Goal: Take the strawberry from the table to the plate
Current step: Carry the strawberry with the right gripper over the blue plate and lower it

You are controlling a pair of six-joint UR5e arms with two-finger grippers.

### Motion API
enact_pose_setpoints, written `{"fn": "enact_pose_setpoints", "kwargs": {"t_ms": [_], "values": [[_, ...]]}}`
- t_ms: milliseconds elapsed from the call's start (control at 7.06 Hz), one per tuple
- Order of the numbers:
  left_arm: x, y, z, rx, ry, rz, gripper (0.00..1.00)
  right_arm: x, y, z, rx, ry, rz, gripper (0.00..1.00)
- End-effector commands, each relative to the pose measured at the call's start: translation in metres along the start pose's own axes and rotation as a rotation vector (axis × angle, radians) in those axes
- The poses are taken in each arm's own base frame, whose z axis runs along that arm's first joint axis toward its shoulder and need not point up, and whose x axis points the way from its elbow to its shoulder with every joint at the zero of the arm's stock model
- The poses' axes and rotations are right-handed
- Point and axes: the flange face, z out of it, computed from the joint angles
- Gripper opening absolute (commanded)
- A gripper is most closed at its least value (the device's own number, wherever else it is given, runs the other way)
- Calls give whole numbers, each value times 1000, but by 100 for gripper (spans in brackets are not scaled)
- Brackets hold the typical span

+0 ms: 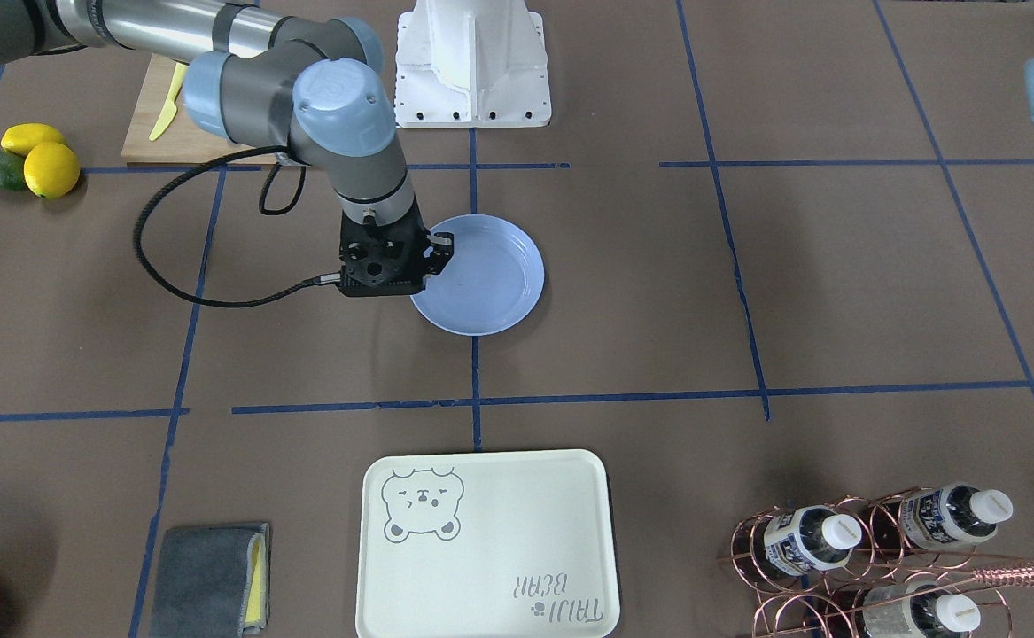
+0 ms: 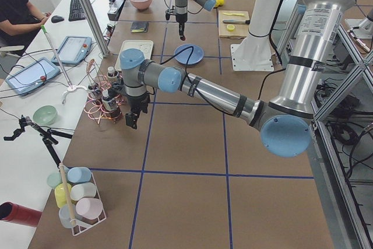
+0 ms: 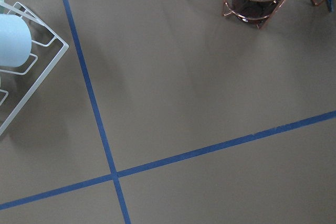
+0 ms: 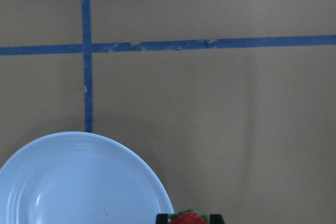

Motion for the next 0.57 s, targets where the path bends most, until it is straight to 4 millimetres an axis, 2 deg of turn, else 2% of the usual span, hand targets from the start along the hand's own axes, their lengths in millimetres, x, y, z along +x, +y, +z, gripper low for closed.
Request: {"fn": "enact_pose_setpoints", "kwargs": {"t_ms": [0, 283, 425], "values": [[-7, 6, 5, -11, 5, -7, 100, -40, 15, 20, -9, 19, -20, 0], [-7, 7, 5, -10, 5, -8, 100, -71, 23, 45, -23, 58, -33, 0], [-8, 7, 4, -10, 4, -9, 100, -73, 25, 45, -24, 56, -36, 0]]}}
